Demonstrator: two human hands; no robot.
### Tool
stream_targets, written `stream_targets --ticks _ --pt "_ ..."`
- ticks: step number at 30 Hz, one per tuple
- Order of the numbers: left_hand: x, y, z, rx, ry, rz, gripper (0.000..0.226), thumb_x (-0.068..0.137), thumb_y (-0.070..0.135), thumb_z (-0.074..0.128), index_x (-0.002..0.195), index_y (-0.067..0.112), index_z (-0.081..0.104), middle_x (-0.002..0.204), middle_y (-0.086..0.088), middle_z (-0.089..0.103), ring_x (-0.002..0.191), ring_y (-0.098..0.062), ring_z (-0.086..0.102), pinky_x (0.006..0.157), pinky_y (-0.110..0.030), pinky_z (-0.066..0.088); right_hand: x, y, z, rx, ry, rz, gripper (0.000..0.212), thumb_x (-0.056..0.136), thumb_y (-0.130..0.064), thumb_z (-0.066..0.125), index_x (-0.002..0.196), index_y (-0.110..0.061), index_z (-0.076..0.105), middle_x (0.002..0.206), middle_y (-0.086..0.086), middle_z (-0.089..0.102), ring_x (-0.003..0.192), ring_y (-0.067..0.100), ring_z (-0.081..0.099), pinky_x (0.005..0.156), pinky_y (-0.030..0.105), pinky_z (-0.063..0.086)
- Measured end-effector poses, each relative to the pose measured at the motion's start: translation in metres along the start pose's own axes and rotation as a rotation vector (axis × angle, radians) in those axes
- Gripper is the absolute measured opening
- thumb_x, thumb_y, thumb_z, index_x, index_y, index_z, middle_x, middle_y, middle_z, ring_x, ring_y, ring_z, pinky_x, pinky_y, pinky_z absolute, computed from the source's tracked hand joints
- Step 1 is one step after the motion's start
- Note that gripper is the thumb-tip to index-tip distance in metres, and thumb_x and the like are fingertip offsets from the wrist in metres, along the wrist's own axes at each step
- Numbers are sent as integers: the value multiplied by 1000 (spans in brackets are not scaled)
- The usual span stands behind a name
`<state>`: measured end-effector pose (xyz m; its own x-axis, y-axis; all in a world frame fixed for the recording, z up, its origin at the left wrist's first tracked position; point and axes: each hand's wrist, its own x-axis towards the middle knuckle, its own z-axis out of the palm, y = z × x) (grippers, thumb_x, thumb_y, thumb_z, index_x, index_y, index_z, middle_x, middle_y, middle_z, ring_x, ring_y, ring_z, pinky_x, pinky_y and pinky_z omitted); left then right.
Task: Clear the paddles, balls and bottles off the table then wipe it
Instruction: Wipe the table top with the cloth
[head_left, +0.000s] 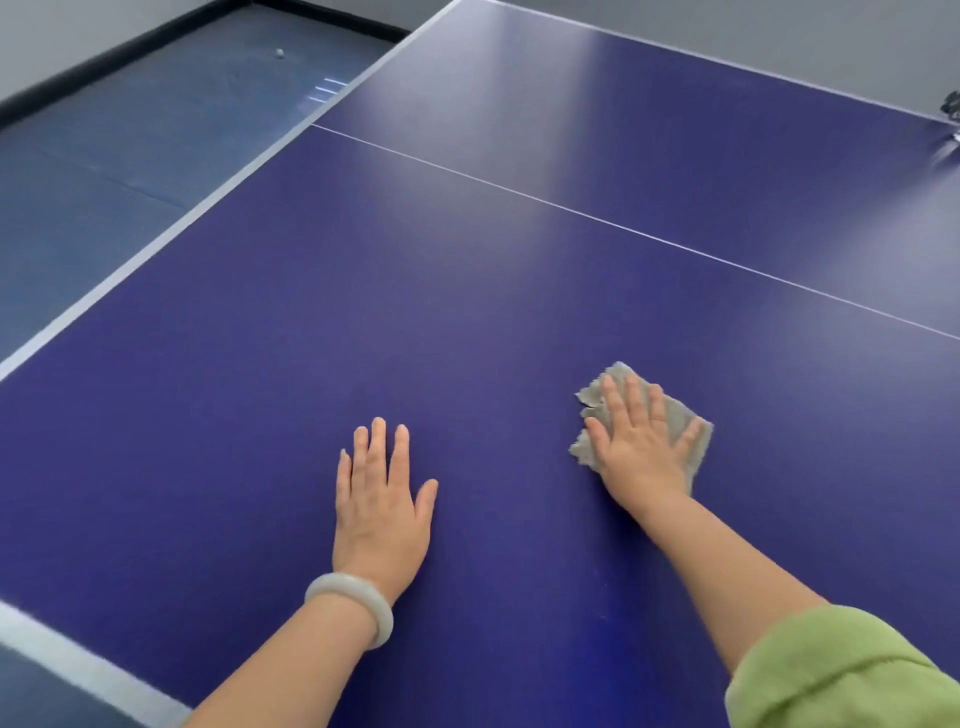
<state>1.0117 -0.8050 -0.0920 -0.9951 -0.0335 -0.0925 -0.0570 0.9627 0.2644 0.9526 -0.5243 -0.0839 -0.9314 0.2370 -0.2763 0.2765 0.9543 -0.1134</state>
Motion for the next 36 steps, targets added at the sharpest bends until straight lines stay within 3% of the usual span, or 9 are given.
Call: stream_targets --ticks 5,11,13,16,21,23,26,29,36 --pt "-40 5 9 147 -12 42 68 97 46 17 151 5 29 158 -18 25 147 -34 23 117 -54 21 -39 8 6 75 28 272 61 100 -54 8 151 -37 -20 160 -10 -23 148 18 -19 111 70 -2" --pt "-38 6 12 186 -29 27 67 97 44 19 150 5 33 158 -17 27 147 -33 23 117 -54 22 -86 -62 37 -109 64 -433 61 98 -54 18 155 -32 17 163 -5 13 150 24 8 114 63 3" --pt "-39 6 12 192 -23 30 67 97 44 19 150 5 33 158 -17 28 147 -33 23 117 -53 22 -74 -39 28 -163 45 -509 61 97 -57 12 155 -38 8 164 -10 4 151 19 -3 115 58 -5" --pt "-39 6 13 192 -7 33 67 97 44 19 150 4 32 158 -17 27 148 -33 22 118 -53 21 -40 23 16 -133 74 -176 63 92 -58 -2 152 -42 -12 160 -16 -19 149 14 -17 113 49 -17" --pt "-38 6 14 203 9 30 67 97 44 18 151 5 29 159 -16 26 149 -32 20 118 -53 20 -46 63 5 32 70 360 62 100 -54 10 154 -33 -11 163 -7 -13 150 18 -11 118 57 -5" --pt "-38 6 15 208 10 30 68 97 44 18 151 5 29 158 -16 26 148 -32 20 118 -53 20 -62 33 15 28 88 260 63 101 -53 14 155 -30 -7 164 -5 -10 150 20 -8 118 55 -5" --pt "-39 5 16 222 10 27 68 97 44 16 151 6 30 159 -16 25 148 -32 21 118 -52 20 -99 -12 37 -72 119 -225 62 98 -53 17 156 -31 10 164 -5 5 151 21 3 117 53 -1" --pt "-40 4 16 223 15 22 68 97 45 14 152 6 27 160 -15 24 149 -31 19 119 -52 20 -110 11 38 -117 54 -486 59 100 -55 10 155 -37 1 163 -12 -5 150 14 -10 117 48 -6" --pt "-41 6 17 215 42 21 62 102 41 15 154 8 19 161 -14 18 150 -30 12 121 -51 12 -103 118 26 17 108 316 57 100 -52 9 154 -37 -6 163 -10 -6 150 13 -8 120 49 -3"
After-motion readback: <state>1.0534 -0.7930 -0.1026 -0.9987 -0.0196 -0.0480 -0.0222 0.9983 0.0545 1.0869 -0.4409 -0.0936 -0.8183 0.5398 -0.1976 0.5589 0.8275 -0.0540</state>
